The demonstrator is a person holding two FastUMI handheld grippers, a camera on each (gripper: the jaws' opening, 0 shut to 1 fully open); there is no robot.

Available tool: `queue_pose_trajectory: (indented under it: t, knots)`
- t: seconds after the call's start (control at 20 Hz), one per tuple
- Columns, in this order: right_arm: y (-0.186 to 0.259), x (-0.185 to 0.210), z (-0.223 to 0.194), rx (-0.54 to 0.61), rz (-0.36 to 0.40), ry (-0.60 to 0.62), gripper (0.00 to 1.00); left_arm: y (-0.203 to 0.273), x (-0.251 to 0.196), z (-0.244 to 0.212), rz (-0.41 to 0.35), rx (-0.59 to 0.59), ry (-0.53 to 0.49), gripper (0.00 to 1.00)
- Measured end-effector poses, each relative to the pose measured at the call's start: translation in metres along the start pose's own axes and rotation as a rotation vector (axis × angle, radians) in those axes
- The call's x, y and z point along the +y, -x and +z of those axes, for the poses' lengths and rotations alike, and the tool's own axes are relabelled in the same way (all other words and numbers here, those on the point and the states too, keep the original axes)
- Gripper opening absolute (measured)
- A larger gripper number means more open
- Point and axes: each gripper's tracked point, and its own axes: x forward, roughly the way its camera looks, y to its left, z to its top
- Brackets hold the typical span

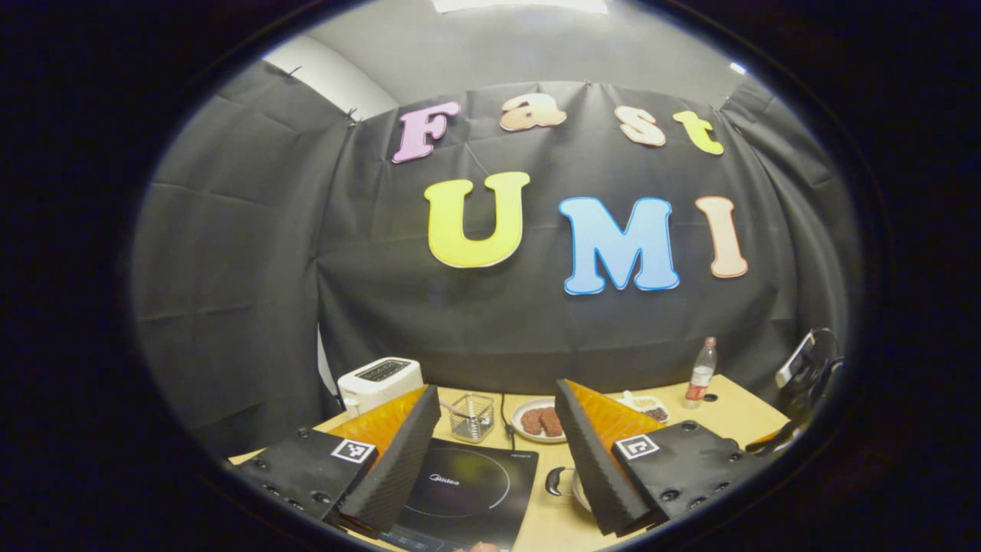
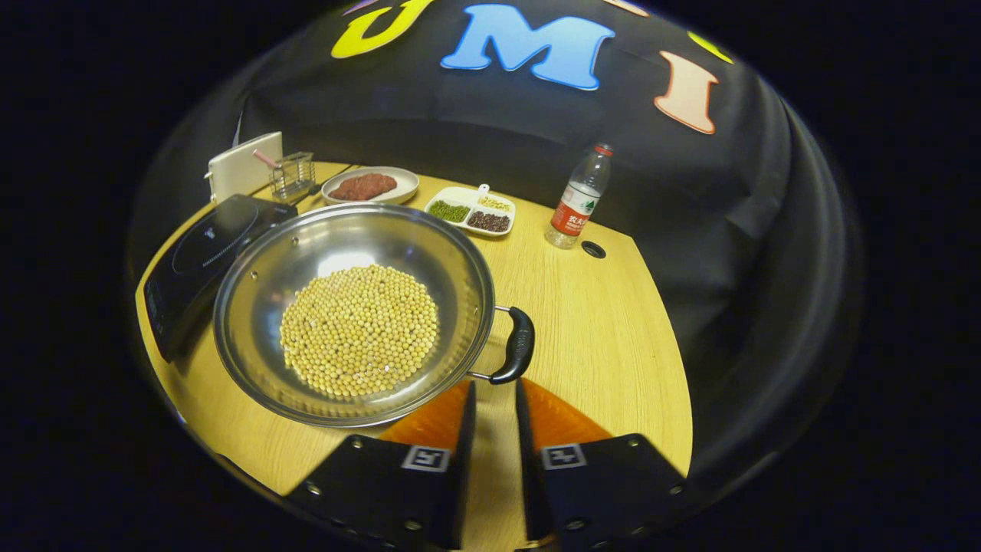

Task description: First push the handle of the pot to place it horizontally, then grasp the pot with both hands and set it on the induction cooktop.

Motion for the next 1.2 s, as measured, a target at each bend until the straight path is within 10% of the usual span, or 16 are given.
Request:
queue_pose_trajectory:
  t: [0.15,1.2]
  knots:
    - [0.013,-0.011,0.021,-0.091,-0.009,-0.101,1.00,-0.007,-0.011,-0.015,-0.029,0.029,-0.004,1.00]
    - [-0.012,-0.005,0.046,-0.116,0.033,-0.274,0.98,-0.099,-0.100,-0.195,-0.267,0.443,-0.018,0.98]
